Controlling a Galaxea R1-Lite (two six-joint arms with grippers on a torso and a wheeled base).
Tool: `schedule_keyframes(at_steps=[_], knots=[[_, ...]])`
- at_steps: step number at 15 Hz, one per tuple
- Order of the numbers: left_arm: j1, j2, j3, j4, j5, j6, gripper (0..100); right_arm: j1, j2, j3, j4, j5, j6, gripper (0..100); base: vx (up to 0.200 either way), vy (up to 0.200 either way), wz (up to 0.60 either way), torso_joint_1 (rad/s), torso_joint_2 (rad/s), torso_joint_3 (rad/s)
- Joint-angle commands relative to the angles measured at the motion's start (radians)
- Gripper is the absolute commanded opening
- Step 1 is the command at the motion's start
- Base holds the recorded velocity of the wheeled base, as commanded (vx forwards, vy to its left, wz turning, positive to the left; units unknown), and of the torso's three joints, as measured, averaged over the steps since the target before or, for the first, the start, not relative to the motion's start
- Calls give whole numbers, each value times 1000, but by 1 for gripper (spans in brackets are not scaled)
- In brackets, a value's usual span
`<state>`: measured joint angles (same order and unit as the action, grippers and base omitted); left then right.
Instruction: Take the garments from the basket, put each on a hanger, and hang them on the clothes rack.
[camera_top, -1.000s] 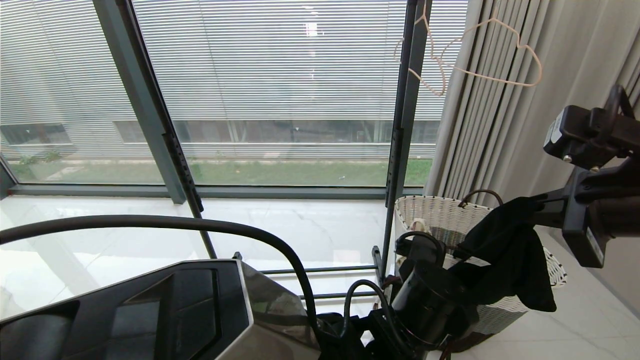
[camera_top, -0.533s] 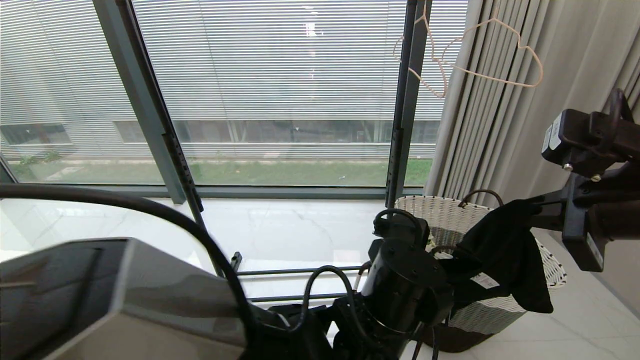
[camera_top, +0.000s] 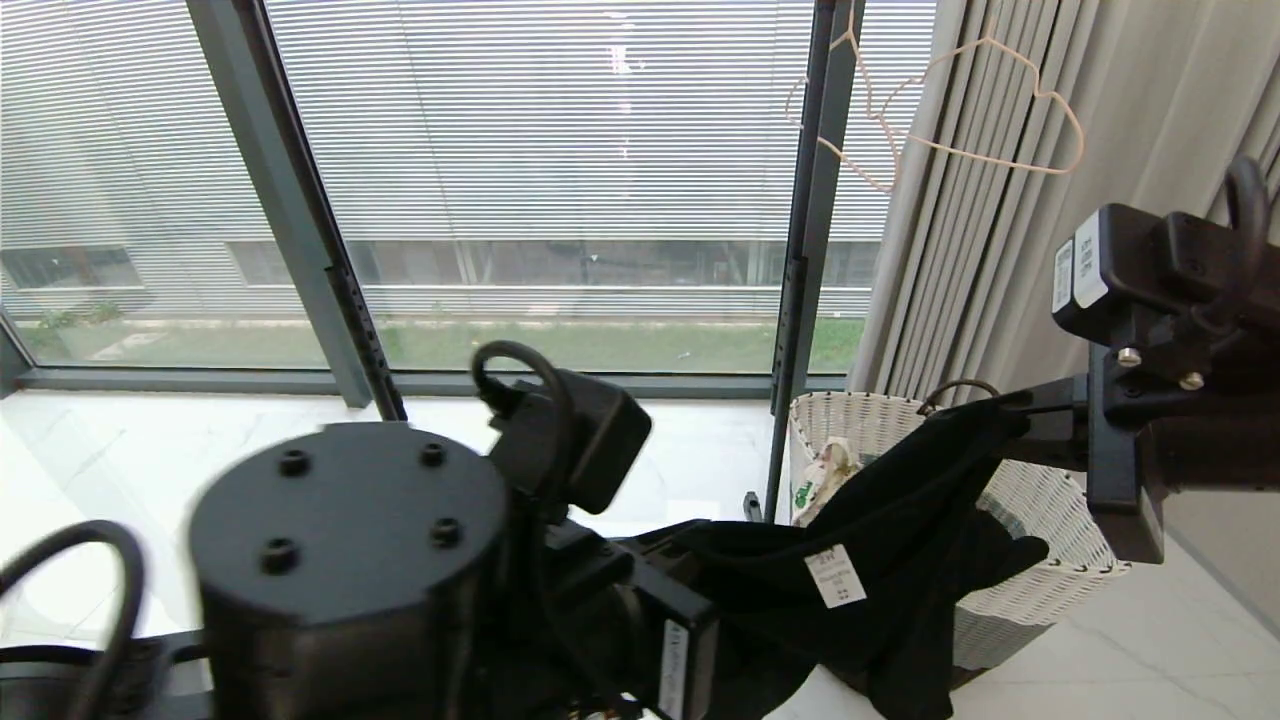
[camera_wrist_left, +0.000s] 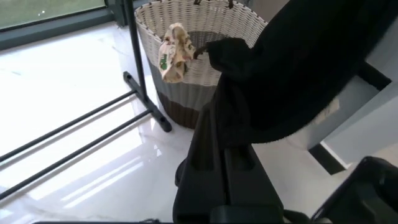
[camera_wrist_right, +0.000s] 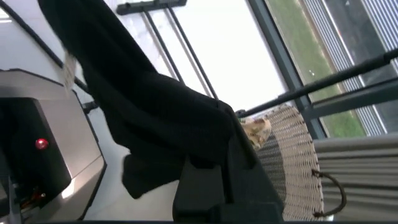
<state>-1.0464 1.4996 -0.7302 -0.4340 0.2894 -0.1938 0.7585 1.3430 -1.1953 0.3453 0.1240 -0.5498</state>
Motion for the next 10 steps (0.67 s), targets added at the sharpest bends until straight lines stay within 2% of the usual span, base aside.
schedule_keyframes(at_steps=[1,3,5,7,10], knots=[[5,-262,-8,155,7,13,0,54,25,-1,-20,-3,-1,0,0,0,0,0,0,0],[6,-331,-52,281,7,31,0,84,39,-4,-43,-3,-1,0,0,0,0,0,0,0],[6,-355,-86,345,16,62,0,90,51,-21,-45,-4,-1,0,0,0,0,0,0,0],[11,-341,-98,347,57,97,0,88,53,-32,-45,-6,4,0,0,0,0,0,0,0],[66,-306,-101,339,57,205,0,81,44,-30,-45,-6,5,0,0,0,0,0,0,0]])
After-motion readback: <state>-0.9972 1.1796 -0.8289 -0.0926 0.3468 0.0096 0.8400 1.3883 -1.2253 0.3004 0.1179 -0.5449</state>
